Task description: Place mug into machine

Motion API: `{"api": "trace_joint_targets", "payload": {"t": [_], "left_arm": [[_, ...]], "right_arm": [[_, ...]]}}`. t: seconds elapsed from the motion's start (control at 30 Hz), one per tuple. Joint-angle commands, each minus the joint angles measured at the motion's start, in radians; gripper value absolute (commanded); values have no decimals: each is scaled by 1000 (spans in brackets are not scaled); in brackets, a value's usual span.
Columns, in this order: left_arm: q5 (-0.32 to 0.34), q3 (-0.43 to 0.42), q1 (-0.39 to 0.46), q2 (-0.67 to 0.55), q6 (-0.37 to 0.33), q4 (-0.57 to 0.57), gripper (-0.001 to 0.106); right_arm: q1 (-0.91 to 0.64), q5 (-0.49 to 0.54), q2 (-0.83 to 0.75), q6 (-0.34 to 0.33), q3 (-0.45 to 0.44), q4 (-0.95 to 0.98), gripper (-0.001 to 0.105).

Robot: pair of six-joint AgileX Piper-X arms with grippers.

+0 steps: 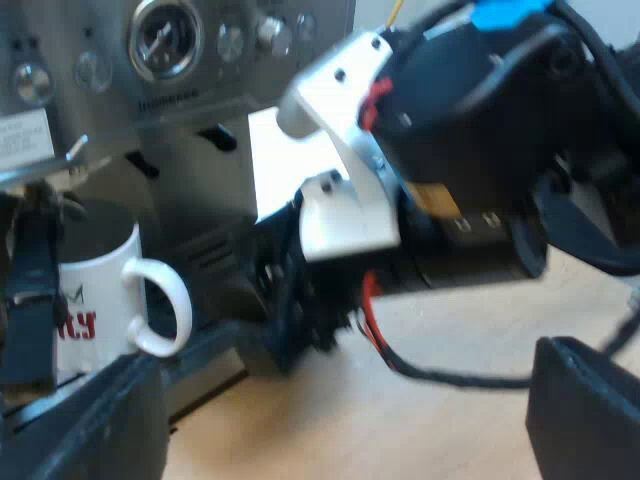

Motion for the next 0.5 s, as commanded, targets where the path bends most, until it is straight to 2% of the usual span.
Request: {"api": "trace_joint_targets", "payload": {"t": [0.03, 0.2, 0.37, 0.5], "left_arm": [[-6, -21, -5, -5, -3, -18, 74], [-16, -65, -5, -7, -3, -9, 74], [-15, -114, -5, -7, 6, -4, 74], [-25, -155, -5, -7, 14, 60, 74]], "right_arm": [[32, 6, -35, -13, -12, 40, 45], [119, 127, -110, -13, -12, 93, 45], [166, 132, -188, -13, -12, 93, 45], [180, 132, -253, -15, -12, 93, 45]]}}
